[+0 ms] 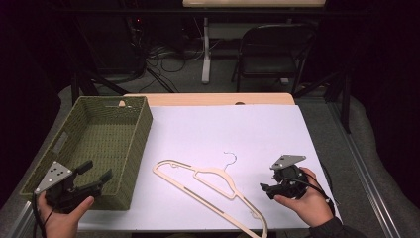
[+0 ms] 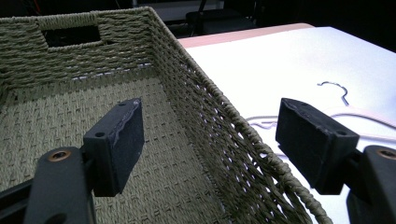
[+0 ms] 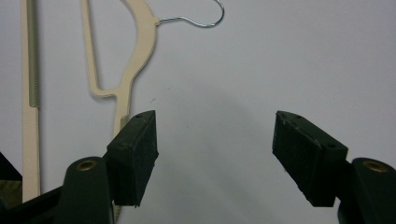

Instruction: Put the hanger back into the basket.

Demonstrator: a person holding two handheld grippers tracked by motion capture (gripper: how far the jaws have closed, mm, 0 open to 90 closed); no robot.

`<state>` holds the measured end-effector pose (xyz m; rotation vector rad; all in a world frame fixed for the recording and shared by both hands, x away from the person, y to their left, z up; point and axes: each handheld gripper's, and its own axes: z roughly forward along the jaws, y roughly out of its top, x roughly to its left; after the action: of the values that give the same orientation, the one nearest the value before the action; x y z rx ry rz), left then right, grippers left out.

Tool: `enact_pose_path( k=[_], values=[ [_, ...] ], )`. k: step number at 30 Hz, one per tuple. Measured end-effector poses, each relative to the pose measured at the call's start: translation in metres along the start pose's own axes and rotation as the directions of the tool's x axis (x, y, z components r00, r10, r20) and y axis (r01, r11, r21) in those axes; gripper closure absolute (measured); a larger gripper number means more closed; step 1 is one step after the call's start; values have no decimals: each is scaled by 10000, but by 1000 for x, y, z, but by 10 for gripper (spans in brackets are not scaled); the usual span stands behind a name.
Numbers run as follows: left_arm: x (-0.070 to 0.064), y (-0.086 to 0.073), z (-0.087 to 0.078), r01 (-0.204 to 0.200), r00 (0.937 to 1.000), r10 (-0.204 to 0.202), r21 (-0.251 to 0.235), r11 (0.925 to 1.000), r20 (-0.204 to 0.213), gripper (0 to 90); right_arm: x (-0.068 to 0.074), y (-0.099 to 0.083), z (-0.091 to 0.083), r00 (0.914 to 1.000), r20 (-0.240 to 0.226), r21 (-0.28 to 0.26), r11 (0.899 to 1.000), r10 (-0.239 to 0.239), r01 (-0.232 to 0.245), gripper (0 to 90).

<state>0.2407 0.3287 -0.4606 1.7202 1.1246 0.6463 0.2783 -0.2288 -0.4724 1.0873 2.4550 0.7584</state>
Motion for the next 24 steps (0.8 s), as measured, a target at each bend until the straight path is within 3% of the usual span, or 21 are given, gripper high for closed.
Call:
enact_pose_path(
  k=[9,11,14,18,19,21,24],
  values=[
    [0,0,1,-10,10000,10,31,10000,23,238,2,8,8,9979,-373,1165,9916,-528,568,322],
    [0,0,1,-23,10000,22,30,10000,43,239,2,11,10,9964,-378,1535,9848,-763,812,339],
    [0,0,1,-25,10000,25,21,10000,43,239,0,16,12,9952,-639,2189,9719,-739,862,372],
    [0,0,0,-24,10000,24,30,10000,45,239,2,23,15,9928,-661,2520,9611,-995,1131,392],
    [0,0,0,-37,10000,36,38,10000,39,239,2,25,15,9910,-667,2693,9542,-1163,1301,394],
    [0,0,0,-35,10000,35,45,10000,26,239,3,27,19,9921,-860,2866,9514,-916,1127,395],
    [0,0,0,-27,10000,27,28,10000,49,239,6,32,22,9887,-1086,3092,9417,-1036,1326,413]
  ],
)
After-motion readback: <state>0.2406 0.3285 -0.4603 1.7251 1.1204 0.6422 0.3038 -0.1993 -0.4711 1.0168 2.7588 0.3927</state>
